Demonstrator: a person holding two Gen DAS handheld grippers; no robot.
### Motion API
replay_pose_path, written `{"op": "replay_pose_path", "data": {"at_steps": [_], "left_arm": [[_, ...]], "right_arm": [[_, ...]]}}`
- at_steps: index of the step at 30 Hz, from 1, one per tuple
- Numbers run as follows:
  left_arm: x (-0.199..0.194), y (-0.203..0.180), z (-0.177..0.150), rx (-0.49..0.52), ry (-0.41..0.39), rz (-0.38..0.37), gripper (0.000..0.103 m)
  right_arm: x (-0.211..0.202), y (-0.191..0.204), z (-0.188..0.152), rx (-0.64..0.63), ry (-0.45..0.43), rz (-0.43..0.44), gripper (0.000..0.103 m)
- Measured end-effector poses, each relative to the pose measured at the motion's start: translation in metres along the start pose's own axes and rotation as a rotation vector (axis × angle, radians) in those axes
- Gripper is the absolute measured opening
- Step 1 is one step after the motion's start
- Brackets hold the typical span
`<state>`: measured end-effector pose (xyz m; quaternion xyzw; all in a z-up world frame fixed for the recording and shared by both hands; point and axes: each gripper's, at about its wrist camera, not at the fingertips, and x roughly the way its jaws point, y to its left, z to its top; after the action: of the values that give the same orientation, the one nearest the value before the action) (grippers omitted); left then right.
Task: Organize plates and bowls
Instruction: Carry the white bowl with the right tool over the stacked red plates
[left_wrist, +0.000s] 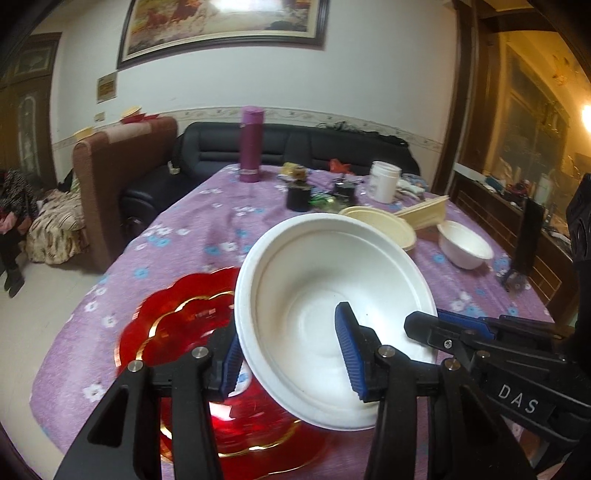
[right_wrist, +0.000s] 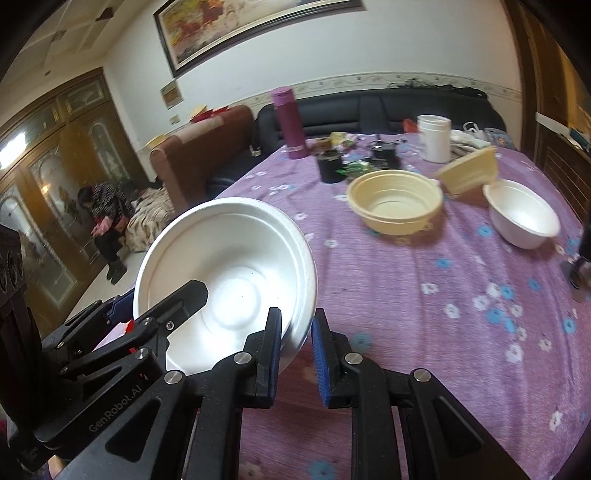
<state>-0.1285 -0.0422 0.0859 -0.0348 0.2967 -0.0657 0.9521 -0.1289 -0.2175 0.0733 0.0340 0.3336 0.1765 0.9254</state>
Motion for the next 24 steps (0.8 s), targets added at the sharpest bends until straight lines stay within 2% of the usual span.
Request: {"op": "replay_pose_path", "data": {"at_steps": [11, 24], "left_arm": [[0.005, 0.053, -0.019, -0.073, 0.053, 0.081, 0.045], [0.018, 0.072, -0.033, -0.111, 0.098, 0.113, 0.045]], "right_arm": [[0.042, 0.046, -0.005, -0.096, 0.078, 0.057, 0.020], [0.071, 0.063, -0.013, -0.137, 0.145, 0.058, 0.021]]}}
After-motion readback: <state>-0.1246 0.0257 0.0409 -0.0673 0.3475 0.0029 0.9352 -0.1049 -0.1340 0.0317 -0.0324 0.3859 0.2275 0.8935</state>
